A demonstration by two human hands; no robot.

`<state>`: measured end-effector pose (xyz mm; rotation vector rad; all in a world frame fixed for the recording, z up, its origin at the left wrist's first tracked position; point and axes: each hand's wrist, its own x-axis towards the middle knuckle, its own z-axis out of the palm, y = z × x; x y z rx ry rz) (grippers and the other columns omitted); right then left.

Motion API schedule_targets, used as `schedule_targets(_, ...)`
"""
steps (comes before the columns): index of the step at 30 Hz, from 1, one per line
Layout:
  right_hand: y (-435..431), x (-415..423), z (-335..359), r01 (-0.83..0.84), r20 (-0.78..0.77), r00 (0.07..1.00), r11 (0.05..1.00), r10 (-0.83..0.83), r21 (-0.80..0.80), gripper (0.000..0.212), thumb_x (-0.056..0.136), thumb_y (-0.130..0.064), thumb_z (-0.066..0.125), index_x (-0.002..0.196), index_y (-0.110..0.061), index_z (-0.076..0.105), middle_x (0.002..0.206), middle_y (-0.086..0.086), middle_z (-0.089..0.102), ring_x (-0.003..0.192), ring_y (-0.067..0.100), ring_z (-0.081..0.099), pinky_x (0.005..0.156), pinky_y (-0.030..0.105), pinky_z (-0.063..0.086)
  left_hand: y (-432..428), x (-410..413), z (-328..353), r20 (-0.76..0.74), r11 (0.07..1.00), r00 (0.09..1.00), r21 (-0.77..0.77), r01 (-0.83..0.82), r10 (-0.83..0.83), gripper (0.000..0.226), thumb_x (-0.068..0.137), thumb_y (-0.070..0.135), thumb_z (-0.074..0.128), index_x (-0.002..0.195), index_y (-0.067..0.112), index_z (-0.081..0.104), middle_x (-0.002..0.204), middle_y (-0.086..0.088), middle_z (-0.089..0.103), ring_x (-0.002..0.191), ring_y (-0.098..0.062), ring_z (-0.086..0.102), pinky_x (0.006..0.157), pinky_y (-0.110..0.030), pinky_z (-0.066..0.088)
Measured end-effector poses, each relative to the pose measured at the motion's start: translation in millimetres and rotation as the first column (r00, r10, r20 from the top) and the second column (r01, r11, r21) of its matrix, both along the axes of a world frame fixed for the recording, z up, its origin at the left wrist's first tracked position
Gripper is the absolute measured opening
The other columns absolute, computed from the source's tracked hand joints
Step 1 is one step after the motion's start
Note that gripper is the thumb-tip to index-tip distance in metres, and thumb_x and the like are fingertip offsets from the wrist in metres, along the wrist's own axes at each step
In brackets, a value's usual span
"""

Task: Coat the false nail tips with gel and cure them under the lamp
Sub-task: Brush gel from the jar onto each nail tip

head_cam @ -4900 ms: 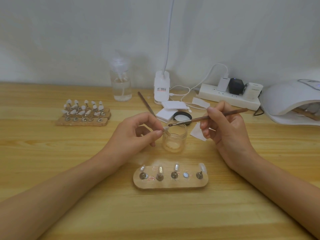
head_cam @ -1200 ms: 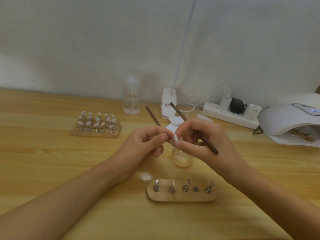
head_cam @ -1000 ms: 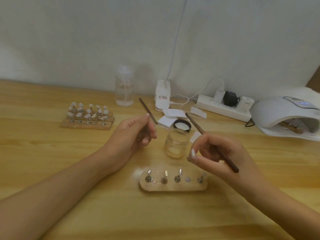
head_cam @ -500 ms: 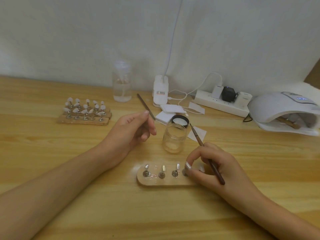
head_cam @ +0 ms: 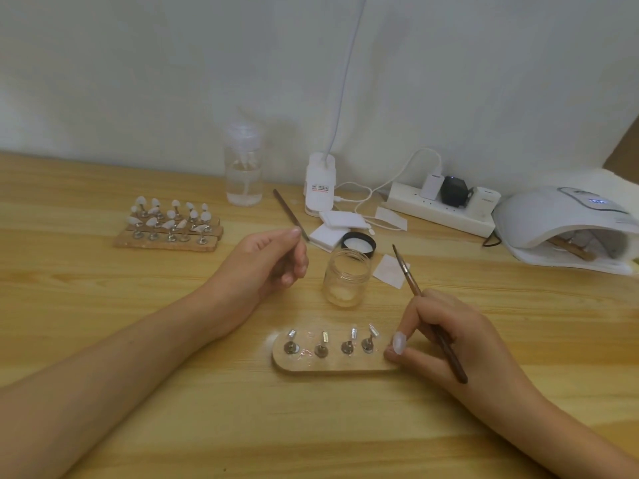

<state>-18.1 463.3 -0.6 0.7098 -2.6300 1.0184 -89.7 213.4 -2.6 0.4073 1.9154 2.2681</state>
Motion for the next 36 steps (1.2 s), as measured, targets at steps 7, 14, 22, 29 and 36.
schedule_targets(7,-14.7,-28.6,40.4,-0.116,-0.049,0.993,0.989,0.112,-0.088,0.019,0.074,-0.045,0.074,0.077,-0.029,0.064,0.067,-0.005,0.044,0.062,0.009,0.042,0.060,0.016,0.035,0.3,-0.5,-2.8,-0.048,0.999,0.998,-0.020,0.037,-0.037,0.040,0.099,0.029,0.046,0.066,0.014,0.062,0.064,-0.002,0.060,0.052,-0.008,0.044,0.055,-0.015,0.043)
schedule_targets(14,-60.4,-56.9,45.4,-0.186,-0.066,0.982,0.974,0.179,-0.130,0.017,0.077,-0.033,0.077,0.079,-0.020,0.067,0.064,0.008,0.042,0.060,0.014,0.037,0.058,0.019,0.030,-4.1,4.0,-1.7,-0.152,0.989,0.978,-0.058,0.135,-0.143,0.019,0.088,0.037,0.060,0.095,0.031,0.077,0.077,0.011,0.071,0.050,-0.002,0.050,0.048,-0.012,0.039)
schedule_targets(22,-66.1,-60.2,41.5,-0.185,-0.113,0.979,0.974,0.171,-0.129,0.022,0.076,-0.032,0.081,0.092,-0.021,0.069,0.068,0.005,0.045,0.062,0.011,0.039,0.059,0.015,0.031,-7.8,2.1,0.4,-0.117,0.975,0.969,0.015,0.222,-0.219,0.020,0.075,0.045,0.079,0.087,0.029,0.077,0.074,0.009,0.067,0.056,-0.001,0.050,0.053,-0.011,0.040)
schedule_targets(29,-26.4,-66.5,64.1,-0.254,-0.023,0.966,0.932,0.257,-0.259,0.026,0.104,-0.015,0.047,0.124,-0.014,0.062,0.078,0.000,0.060,0.061,0.014,0.056,0.054,0.021,0.045,-5.1,-2.3,0.9,-0.050,0.987,0.997,0.146,0.070,-0.063,0.010,0.076,0.039,0.069,0.079,0.029,0.071,0.085,0.003,0.068,0.061,-0.007,0.055,0.050,-0.014,0.041)
schedule_targets(36,-3.6,-71.1,72.7,-0.066,-0.003,0.997,0.856,0.075,-0.513,0.036,0.101,-0.034,0.048,0.089,-0.018,0.079,0.056,0.003,0.056,0.044,0.016,0.050,0.040,0.022,0.040,0.9,-1.9,-1.2,-0.059,0.998,0.998,0.055,-0.014,0.017,0.016,0.084,0.026,0.060,0.073,0.032,0.071,0.084,0.002,0.069,0.056,-0.007,0.053,0.046,-0.014,0.038)
